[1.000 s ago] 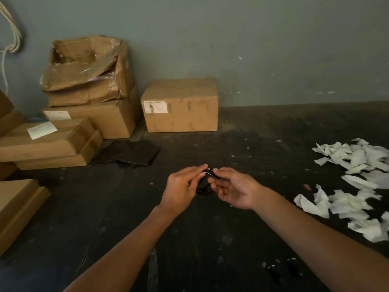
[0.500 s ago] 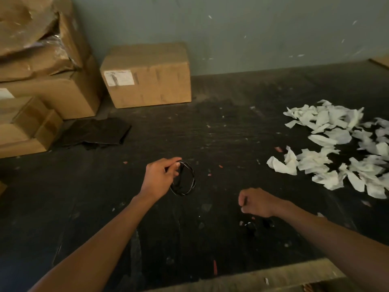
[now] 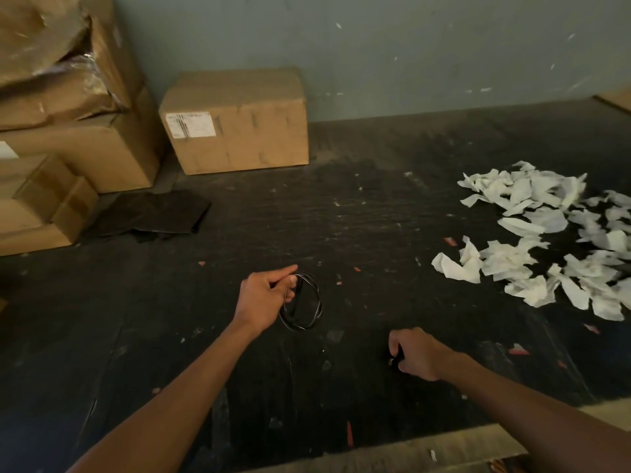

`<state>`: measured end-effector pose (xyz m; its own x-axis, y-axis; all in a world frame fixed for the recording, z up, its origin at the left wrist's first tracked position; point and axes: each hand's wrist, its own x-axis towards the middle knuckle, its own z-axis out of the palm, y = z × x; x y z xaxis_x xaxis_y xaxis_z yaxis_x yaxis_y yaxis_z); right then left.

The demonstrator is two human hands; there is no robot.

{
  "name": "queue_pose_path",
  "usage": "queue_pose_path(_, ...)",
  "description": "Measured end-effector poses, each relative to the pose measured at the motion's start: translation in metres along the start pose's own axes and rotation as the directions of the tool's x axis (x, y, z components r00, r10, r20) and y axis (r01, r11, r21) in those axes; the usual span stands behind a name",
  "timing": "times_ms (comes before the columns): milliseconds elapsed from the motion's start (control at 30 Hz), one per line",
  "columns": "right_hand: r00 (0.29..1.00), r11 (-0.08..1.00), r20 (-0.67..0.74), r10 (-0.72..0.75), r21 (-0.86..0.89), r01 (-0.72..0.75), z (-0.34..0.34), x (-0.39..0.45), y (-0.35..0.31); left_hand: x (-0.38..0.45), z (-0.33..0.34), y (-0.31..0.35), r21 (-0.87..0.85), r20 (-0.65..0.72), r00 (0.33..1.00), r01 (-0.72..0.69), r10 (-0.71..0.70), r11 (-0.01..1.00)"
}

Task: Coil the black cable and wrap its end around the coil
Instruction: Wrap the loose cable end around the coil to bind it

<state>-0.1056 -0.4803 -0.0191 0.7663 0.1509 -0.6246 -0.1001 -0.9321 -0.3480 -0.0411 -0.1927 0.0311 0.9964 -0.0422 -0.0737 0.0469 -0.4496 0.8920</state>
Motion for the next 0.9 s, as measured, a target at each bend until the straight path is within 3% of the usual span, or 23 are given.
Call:
queue_pose_path(100,0.997,0.994,-0.055,-0.059,0.085,0.063,-0.011,0.003,-0.013,-0.002,-0.001,0.001,0.039,0.026,0.999,-0.023,0.022,0.999)
queue_pose_path(167,0.975,0.965,-0.188,-0.121,0.209,0.160,-0.023,0.003,-0.031,-0.003,-0.002,0.004,0.043,0.047,0.998,-0.047,0.045,0.998)
queue_pose_path(300,0.842,0.851,-0.507,-0.183,0.348,0.394,-0.052,-0.003,-0.082,-0.004,-0.003,0.012,0.052,0.064,0.993,-0.106,0.103,0.993)
queue_pose_path(400,0.745,0.781,-0.622,-0.241,0.331,0.529,-0.069,-0.008,-0.111,-0.005,-0.003,0.019,0.127,0.118,0.975,-0.205,0.190,0.971)
queue_pose_path(533,0.714,0.760,-0.640,-0.283,0.304,0.574,-0.084,-0.011,-0.128,-0.006,-0.006,0.032,0.170,0.184,0.945,-0.303,0.271,0.938)
queue_pose_path(733,0.702,0.774,-0.636,-0.319,0.252,0.581,-0.097,-0.009,-0.135,-0.008,-0.011,0.043,0.172,0.140,0.915,-0.398,0.378,0.901)
queue_pose_path(900,0.692,0.776,-0.646,-0.321,0.239,0.583,-0.099,-0.008,-0.140,-0.008,-0.014,0.048,0.172,0.084,0.917,-0.398,0.389,0.901)
